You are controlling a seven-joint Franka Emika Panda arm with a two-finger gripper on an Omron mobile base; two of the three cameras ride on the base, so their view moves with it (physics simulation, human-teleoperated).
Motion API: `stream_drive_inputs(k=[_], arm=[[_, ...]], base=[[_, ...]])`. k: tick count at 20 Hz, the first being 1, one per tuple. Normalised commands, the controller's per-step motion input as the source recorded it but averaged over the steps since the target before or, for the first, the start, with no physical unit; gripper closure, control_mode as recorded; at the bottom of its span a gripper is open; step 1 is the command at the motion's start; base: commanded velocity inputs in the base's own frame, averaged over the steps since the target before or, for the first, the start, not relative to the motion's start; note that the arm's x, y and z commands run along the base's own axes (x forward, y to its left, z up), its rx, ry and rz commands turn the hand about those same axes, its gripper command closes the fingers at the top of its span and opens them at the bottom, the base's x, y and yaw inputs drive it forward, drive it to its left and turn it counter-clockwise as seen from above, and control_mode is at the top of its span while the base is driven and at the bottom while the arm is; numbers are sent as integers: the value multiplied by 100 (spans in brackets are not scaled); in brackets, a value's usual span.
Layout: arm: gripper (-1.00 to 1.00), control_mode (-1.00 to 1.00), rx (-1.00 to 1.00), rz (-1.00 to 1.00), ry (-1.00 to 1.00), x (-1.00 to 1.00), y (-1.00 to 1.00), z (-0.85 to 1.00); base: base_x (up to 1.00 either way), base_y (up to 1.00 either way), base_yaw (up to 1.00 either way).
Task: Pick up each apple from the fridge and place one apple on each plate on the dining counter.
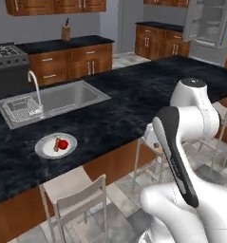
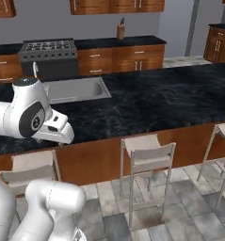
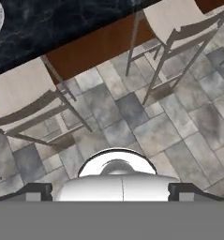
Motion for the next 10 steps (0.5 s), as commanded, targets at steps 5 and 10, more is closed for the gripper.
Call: stream_drive_inputs(k=[5, 10], arm=[[-100, 100, 0, 0, 0, 0, 0, 0], [-100, 100, 0, 0, 0, 0, 0, 0]], base=[[0, -94, -75], [2, -97, -74]])
